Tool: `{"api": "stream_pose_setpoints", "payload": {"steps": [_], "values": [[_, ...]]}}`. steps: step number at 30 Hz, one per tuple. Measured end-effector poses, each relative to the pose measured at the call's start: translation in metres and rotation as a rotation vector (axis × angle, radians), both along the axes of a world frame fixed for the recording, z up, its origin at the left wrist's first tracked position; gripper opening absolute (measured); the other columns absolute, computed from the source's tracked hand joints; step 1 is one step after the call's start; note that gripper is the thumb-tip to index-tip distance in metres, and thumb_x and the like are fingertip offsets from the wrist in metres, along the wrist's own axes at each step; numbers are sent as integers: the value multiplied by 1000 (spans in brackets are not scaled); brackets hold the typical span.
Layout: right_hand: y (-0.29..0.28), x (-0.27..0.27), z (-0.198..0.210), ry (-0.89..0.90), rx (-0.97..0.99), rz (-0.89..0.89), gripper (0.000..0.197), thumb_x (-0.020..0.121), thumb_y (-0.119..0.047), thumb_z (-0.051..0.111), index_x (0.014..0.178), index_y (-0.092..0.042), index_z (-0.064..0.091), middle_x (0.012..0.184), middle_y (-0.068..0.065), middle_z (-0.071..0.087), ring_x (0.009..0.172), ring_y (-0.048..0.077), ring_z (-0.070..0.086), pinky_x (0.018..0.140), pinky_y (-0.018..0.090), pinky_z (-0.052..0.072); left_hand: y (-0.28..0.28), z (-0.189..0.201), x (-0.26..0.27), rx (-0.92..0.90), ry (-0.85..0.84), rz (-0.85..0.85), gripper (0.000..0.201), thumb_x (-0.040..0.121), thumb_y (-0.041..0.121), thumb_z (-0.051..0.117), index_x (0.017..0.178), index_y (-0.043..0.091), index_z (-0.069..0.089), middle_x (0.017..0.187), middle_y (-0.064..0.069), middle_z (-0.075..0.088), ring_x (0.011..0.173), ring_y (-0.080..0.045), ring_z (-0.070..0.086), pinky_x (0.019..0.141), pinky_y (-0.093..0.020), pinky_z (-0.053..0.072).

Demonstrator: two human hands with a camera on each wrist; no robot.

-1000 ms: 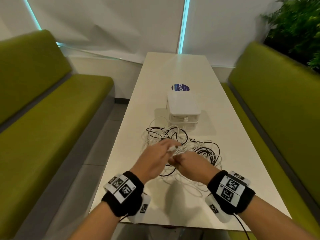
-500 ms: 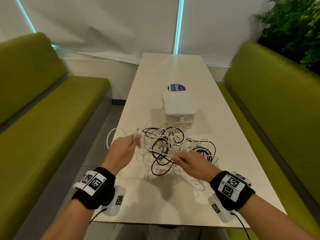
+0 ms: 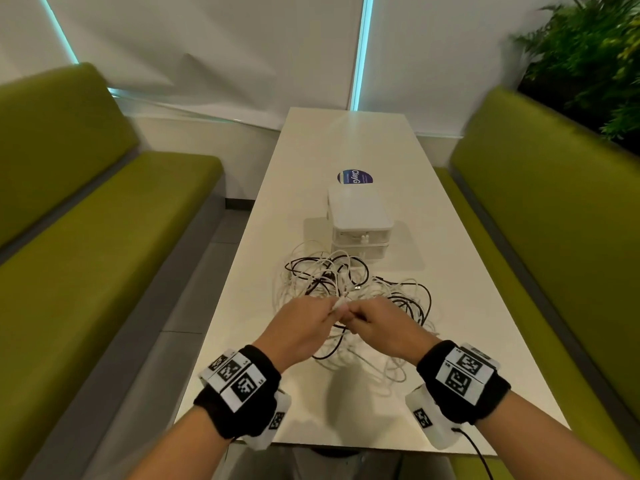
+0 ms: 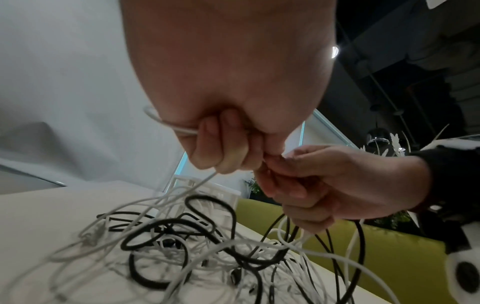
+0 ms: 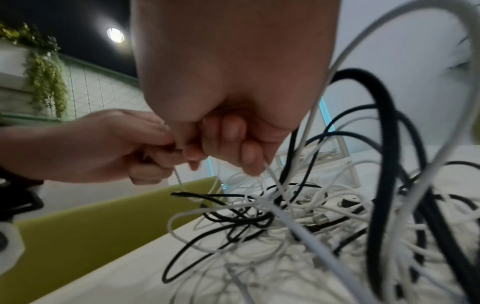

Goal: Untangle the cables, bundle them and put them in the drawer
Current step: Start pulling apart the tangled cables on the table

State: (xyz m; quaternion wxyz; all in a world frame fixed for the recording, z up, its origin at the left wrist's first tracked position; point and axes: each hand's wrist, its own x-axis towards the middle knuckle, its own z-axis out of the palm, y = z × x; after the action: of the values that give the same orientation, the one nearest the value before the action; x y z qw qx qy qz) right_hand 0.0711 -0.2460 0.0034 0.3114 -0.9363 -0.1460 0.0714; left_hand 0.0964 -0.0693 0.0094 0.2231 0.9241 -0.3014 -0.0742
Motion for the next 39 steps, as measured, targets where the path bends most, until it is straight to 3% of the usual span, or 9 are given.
{"api": "stream_pose_setpoints", "payload": {"steps": [3, 7, 16, 21, 24, 27, 31, 35, 39], "values": [[-6, -4, -4, 12, 53, 18, 32, 101, -42, 45, 81, -43, 69, 62, -13, 60, 59, 1, 56, 59, 19, 39, 2, 2, 1, -128, 60, 37, 48, 102, 46, 34, 81, 17, 66, 79, 0, 70, 77, -18, 63, 76, -35, 45], [-9, -6, -8, -35, 9, -6, 46, 100, -49, 41, 60, -26, 37, 54, -8, 37, 50, 9, 37, 53, 25, 27, 14, 9, 5, -231, 49, 95, 50, 101, 47, 36, 61, 21, 51, 61, 1, 57, 61, -14, 52, 61, -29, 33], [-15, 11, 0, 63, 200, -48, 50, 99, -53, 41, 66, -16, 46, 60, -2, 49, 58, 13, 47, 63, 33, 39, 38, 29, 22, -733, 147, 343, 50, 100, 46, 43, 58, 22, 54, 67, 5, 59, 65, -14, 52, 70, -37, 42], [-19, 16, 30, 208, 436, -125, 41, 104, -30, 44, 80, -6, 66, 68, 10, 67, 65, 19, 62, 72, 35, 46, 34, 34, 25, -488, -71, 348, 38, 105, 39, 30, 108, 26, 65, 115, 3, 64, 103, -14, 61, 91, -39, 47], [-19, 21, 52, -1, 105, -192, 42, 104, -37, 43, 88, -11, 72, 82, 0, 72, 73, 12, 65, 72, 29, 48, 28, 40, 19, -583, -181, 287, 42, 103, 44, 26, 132, 28, 52, 132, 14, 52, 84, -1, 62, 80, -33, 49], [-20, 24, 68, -121, -172, -253, 36, 103, -36, 45, 88, -17, 72, 70, -8, 63, 57, 6, 55, 58, 25, 40, 21, 42, 15, -606, -150, 235, 43, 102, 47, 25, 121, 29, 59, 116, 10, 57, 65, -5, 60, 77, -34, 49], [-12, 21, 82, 298, -257, 34, 33, 102, -28, 45, 87, -18, 72, 76, -3, 74, 54, 3, 60, 63, 22, 49, 12, 40, 6, -562, -126, 185, 46, 100, 48, 24, 111, 28, 64, 105, 11, 61, 94, -5, 58, 82, -25, 42], [-12, 30, 91, -331, 2, -278, 32, 103, -26, 42, 85, -16, 66, 72, -4, 70, 62, 5, 59, 63, 24, 45, 4, 40, 3, -587, -89, 170, 47, 100, 47, 25, 115, 24, 63, 82, 18, 61, 81, -3, 59, 71, -21, 38], [-8, 25, 90, 45, 20, -43, 35, 104, -28, 44, 80, -12, 65, 68, 5, 72, 57, 10, 64, 60, 25, 50, -1, 42, 5, -570, -80, 205, 37, 103, 43, 33, 107, 21, 63, 50, 13, 46, 54, -1, 49, 55, -22, 28]]}}
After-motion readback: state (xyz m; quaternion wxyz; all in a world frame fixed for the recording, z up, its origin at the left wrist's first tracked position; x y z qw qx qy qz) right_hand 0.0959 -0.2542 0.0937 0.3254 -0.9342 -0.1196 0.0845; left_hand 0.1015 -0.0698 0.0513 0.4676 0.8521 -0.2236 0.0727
